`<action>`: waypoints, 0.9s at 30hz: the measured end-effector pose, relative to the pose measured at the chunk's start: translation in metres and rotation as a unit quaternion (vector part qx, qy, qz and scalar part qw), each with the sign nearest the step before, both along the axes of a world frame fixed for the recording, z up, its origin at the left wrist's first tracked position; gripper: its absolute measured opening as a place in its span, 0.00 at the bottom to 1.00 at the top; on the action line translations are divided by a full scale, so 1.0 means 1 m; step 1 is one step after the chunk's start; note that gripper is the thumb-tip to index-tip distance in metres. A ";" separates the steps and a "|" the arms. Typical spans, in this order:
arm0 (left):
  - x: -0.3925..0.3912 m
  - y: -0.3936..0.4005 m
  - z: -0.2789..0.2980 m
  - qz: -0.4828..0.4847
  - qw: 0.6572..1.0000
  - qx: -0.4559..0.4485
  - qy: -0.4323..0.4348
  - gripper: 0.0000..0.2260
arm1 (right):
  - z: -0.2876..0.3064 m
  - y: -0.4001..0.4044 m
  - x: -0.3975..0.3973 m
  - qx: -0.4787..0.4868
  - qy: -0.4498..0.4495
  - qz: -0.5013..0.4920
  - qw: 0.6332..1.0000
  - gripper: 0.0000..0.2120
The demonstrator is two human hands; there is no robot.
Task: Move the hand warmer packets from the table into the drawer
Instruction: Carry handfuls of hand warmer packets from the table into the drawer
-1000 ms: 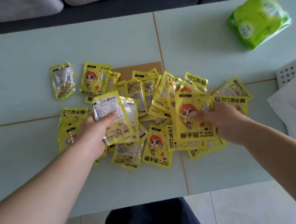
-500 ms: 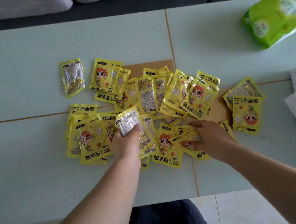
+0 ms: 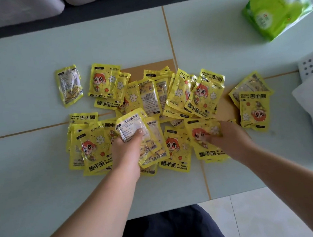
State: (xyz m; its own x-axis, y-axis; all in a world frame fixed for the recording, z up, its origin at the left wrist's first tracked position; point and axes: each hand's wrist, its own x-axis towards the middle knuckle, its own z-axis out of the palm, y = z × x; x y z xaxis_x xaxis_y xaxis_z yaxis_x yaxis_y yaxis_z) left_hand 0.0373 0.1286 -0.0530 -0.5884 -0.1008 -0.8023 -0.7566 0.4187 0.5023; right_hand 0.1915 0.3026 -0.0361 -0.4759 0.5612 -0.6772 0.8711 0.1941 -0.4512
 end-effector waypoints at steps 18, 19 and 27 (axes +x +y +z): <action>0.063 0.016 0.057 -0.387 0.904 0.167 -0.067 0.10 | 0.044 -0.107 0.132 -0.193 0.306 -0.621 0.695 0.10; 0.075 0.015 0.062 -0.419 0.890 0.167 -0.071 0.10 | 0.049 -0.122 0.145 -0.185 0.317 -0.638 0.676 0.10; 0.177 -0.004 0.093 -0.614 0.756 0.183 -0.137 0.10 | 0.070 -0.233 0.238 -0.109 0.364 -0.769 0.514 0.14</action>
State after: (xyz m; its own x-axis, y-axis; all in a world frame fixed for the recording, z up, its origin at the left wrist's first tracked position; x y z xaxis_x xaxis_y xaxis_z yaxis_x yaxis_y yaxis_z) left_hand 0.2145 0.1246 0.0397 0.1344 0.6449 -0.7523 -0.0074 0.7598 0.6501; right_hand 0.4295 0.0695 0.0336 0.2458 0.6005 -0.7609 -0.4969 -0.5959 -0.6309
